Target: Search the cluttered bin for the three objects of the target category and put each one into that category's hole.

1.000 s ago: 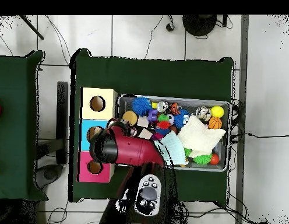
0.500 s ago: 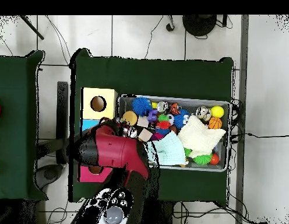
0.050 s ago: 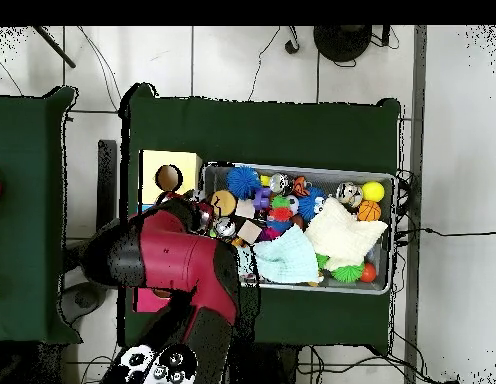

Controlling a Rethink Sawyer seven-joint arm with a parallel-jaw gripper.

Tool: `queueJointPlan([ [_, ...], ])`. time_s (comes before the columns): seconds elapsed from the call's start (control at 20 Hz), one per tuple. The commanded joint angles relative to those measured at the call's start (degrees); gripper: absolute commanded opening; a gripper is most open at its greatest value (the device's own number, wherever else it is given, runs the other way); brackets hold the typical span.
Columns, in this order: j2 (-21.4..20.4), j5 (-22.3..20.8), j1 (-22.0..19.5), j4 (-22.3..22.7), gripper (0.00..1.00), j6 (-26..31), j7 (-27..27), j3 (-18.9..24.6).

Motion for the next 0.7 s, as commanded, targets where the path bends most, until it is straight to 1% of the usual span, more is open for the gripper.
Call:
queueJointPlan([
  [0.05,1.7,3.8,-0.4,-0.5,0.00,3.3,15.8,-0.2],
  [0.2,2.0,5.6,-1.3,1.1,0.00,0.9,15.8,1.9],
  [0.4,1.7,8.0,-3.8,4.4,0.00,-3.0,15.2,6.6],
  [0.55,1.0,9.8,-6.4,6.4,0.00,-5.2,14.3,10.7],
  [0.7,1.3,10.9,-7.8,6.9,0.00,-6.2,13.6,12.8],
])
